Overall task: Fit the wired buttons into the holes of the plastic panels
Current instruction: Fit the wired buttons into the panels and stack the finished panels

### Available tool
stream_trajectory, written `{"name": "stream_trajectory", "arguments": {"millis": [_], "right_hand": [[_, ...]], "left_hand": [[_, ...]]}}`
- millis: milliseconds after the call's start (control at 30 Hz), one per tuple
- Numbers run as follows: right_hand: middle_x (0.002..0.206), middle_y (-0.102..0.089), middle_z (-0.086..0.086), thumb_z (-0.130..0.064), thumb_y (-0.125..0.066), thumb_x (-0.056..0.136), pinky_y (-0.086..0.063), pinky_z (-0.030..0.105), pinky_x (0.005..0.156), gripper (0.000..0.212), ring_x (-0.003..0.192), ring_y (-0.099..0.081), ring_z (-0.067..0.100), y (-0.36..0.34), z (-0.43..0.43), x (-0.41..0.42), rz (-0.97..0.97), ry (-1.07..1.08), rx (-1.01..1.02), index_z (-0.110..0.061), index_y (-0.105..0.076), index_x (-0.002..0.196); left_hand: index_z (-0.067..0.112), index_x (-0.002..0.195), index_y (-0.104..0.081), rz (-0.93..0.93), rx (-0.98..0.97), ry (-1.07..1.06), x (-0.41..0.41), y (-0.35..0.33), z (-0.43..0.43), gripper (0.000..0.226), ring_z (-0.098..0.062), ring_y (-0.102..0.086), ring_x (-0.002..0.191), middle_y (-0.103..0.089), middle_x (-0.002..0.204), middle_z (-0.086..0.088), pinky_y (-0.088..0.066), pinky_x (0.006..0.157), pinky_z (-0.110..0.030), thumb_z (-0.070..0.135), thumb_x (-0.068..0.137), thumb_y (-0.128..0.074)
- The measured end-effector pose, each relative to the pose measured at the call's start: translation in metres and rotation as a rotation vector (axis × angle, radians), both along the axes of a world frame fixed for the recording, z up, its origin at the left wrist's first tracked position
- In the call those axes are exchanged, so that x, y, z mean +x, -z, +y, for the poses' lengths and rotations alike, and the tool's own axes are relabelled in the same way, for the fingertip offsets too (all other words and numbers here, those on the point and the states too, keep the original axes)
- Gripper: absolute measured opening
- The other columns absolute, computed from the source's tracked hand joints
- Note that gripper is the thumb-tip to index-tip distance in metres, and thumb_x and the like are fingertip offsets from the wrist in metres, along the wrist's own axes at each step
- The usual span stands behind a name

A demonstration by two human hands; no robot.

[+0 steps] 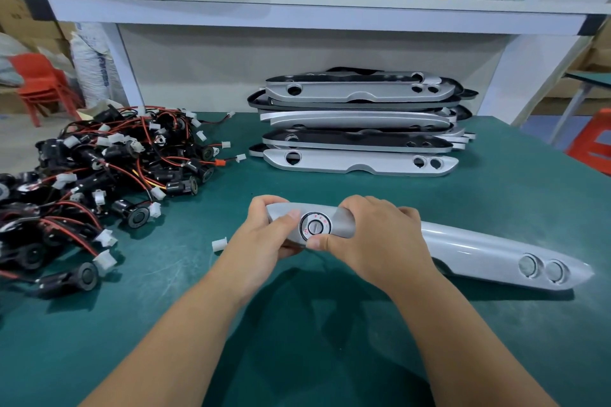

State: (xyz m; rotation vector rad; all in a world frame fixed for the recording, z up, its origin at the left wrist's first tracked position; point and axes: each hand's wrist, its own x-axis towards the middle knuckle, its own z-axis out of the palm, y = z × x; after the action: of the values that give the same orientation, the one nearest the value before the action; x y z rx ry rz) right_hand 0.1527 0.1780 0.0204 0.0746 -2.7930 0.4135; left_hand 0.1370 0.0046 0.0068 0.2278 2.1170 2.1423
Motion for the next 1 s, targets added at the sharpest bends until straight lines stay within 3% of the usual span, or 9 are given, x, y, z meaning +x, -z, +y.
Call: {"name": "stream_trajectory", "arguments": {"millis": [100, 233, 333, 467, 633, 767, 1000], "right_hand": [[0.084, -0.054, -0.015, -0.084, -0.044, 0.060, -0.021, 0.032, 0.076, 0.061, 0.085, -0.049, 0.010, -0.001, 0.000, 0.000, -0.008, 0.011, -0.020, -0.032, -0.050, 0.091], [0.076, -0.054, -0.013, -0.083, -0.049, 0.061, -0.026, 0.033, 0.076, 0.061, 0.078, -0.051, 0.013, -0.003, -0.002, -0.002, -0.027, 0.043, -0.044, -0.027, -0.051, 0.085], [0.073, -0.051, -0.014, -0.084, -0.049, 0.061, -0.024, 0.032, 0.076, 0.061, 0.075, -0.050, 0.012, -0.003, -0.003, -0.003, -0.040, 0.067, -0.056, -0.027, -0.048, 0.083], [0.071, -0.048, -0.013, -0.087, -0.040, 0.057, -0.018, 0.031, 0.071, 0.063, 0.075, -0.046, 0.013, 0.002, -0.007, 0.001, 0.106, 0.117, 0.019, -0.028, -0.046, 0.080], [0.092, -0.051, -0.015, -0.089, -0.036, 0.060, -0.022, 0.032, 0.083, 0.072, 0.095, -0.049, 0.013, 0.010, -0.003, 0.006, 0.088, 0.066, 0.122, -0.033, -0.049, 0.102], [0.123, -0.048, -0.017, -0.084, -0.050, 0.060, -0.017, 0.037, 0.104, 0.085, 0.119, -0.041, 0.012, 0.016, 0.024, 0.015, 0.006, 0.034, 0.151, -0.044, -0.032, 0.132], [0.132, -0.047, -0.014, -0.095, -0.037, 0.045, -0.016, 0.047, 0.107, 0.098, 0.128, -0.034, 0.014, 0.024, 0.134, 0.057, -0.135, 0.384, 0.133, -0.047, -0.036, 0.130]], "left_hand": [[0.023, 0.107, -0.048, 0.020, -0.028, 0.032, 0.002, 0.000, 0.000, 0.031, -0.014, -0.067, 0.093, -0.067, 0.104, -0.006, -0.055, 0.088, -0.035, 0.033, 0.082, -0.064], [0.026, 0.107, -0.045, 0.047, -0.103, 0.008, 0.003, 0.000, 0.001, 0.042, -0.028, -0.066, 0.099, -0.065, 0.105, -0.011, -0.050, 0.096, -0.046, 0.033, 0.071, -0.065], [0.027, 0.106, -0.045, 0.051, -0.119, -0.003, 0.003, 0.001, 0.002, 0.035, -0.032, -0.065, 0.100, -0.065, 0.106, -0.014, -0.048, 0.096, -0.051, 0.027, 0.079, -0.068], [0.028, 0.103, -0.047, 0.097, -0.129, -0.065, -0.001, 0.003, 0.004, 0.025, -0.026, -0.067, 0.094, -0.065, 0.098, -0.008, -0.052, 0.092, -0.047, 0.015, 0.089, -0.064], [0.029, 0.100, -0.047, 0.071, -0.158, -0.099, -0.005, 0.008, 0.004, 0.025, -0.027, -0.067, 0.092, -0.064, 0.098, -0.011, -0.052, 0.091, -0.048, 0.014, 0.089, -0.064], [0.029, 0.101, -0.047, 0.039, -0.173, -0.057, -0.007, 0.008, 0.000, 0.027, -0.016, -0.068, 0.083, -0.064, 0.094, -0.005, -0.053, 0.091, -0.044, 0.015, 0.088, -0.066], [0.029, 0.103, -0.047, 0.026, -0.155, -0.034, -0.008, 0.012, -0.002, 0.028, -0.005, -0.068, 0.072, -0.064, 0.095, -0.003, -0.053, 0.092, -0.043, 0.016, 0.088, -0.066]]}}
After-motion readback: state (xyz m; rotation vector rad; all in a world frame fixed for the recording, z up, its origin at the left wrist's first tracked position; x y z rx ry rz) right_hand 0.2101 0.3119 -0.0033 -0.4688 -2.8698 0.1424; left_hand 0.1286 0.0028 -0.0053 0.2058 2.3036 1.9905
